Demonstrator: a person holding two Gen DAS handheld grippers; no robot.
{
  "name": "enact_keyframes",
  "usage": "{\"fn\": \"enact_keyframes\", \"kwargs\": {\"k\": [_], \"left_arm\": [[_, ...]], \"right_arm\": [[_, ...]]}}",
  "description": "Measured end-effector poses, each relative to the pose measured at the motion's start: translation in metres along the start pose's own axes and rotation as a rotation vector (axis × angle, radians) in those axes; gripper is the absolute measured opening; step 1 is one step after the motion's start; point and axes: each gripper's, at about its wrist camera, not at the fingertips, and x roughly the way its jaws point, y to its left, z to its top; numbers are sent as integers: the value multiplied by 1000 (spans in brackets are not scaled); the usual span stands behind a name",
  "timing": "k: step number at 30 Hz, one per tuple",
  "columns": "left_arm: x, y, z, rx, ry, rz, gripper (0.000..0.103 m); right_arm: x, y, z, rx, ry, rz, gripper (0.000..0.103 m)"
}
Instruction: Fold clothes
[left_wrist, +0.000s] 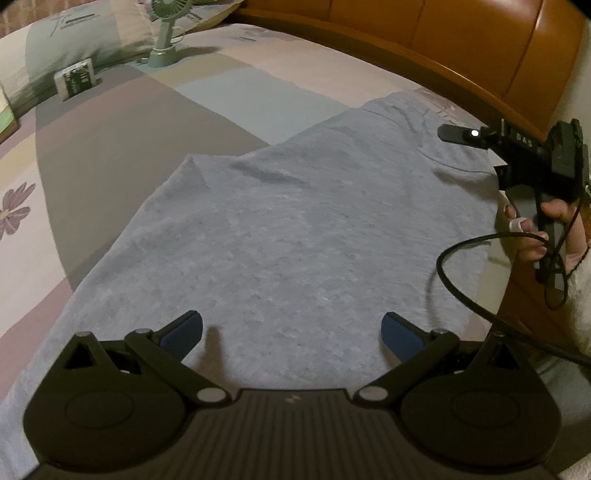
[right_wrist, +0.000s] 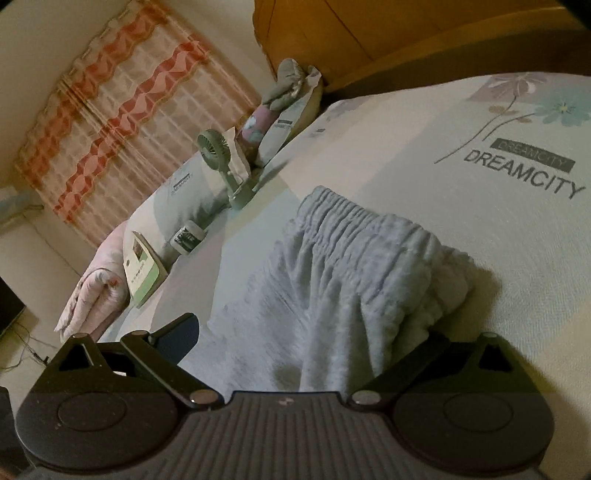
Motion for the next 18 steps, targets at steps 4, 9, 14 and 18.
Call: {"fn": "enact_keyframes", "kwargs": {"k": [4, 9, 14, 18], "left_arm": [[-7, 2, -4, -7, -15, -5, 102], [-13, 5, -7, -18, -30, -9, 102], [-20, 7, -7, -25, -51, -4, 102], [-27, 11, -6, -37, -65, 8, 102]], "right_arm": [[-3, -9, 4, 57, -34, -23, 87], [-5, -26, 4, 129, -54, -107, 30], [-7, -30, 4, 187, -55, -125, 27], [-14, -13, 5, 153, -75, -176, 25]]}}
